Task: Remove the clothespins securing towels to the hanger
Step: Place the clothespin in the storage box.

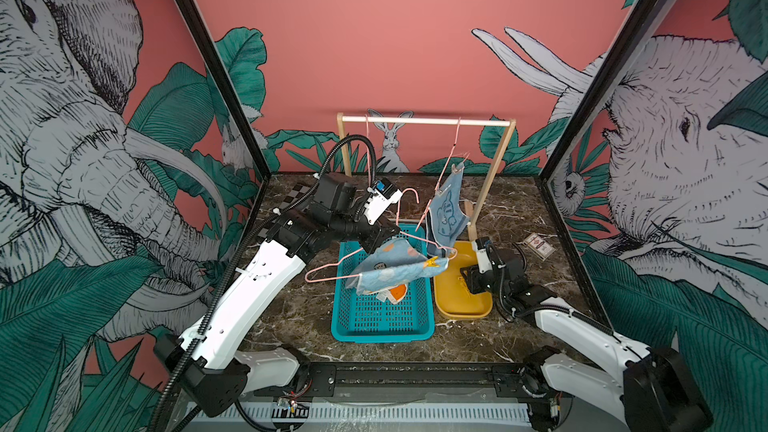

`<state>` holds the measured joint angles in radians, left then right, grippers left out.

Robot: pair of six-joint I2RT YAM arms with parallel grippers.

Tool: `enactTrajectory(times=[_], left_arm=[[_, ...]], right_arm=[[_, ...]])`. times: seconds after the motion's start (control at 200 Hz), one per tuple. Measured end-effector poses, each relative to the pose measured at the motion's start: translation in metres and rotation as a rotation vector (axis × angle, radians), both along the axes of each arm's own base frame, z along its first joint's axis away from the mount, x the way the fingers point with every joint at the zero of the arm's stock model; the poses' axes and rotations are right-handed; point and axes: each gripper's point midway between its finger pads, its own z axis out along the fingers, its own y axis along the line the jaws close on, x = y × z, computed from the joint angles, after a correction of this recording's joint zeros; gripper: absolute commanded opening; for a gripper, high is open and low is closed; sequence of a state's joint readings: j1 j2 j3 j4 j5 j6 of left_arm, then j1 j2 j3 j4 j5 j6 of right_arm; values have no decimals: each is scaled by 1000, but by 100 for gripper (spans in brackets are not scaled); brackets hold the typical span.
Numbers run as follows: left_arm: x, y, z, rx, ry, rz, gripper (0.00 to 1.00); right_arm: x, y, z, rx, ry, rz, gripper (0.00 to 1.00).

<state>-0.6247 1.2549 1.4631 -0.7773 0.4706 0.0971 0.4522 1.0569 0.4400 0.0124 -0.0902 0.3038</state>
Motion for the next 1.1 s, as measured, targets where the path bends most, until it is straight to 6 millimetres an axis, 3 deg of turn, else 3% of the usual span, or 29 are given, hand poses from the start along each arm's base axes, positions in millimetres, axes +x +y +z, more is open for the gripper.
enactTrajectory(times=[0.215,0.625,0.93,1.1], left_arm=[[0,0,0,0,0,0,0],[0,0,0,-1,1,1,0],[0,0,0,-2,1,1,0],[0,0,0,-3,3,-2,0]], right_arm=[[-3,-4,5,-9,-12,-5,44],[-11,-21,38,-26,-98,-21,44],[-21,-27,95,-10,-233,-9,44],[-28,-21,140,50,-331,38,45]])
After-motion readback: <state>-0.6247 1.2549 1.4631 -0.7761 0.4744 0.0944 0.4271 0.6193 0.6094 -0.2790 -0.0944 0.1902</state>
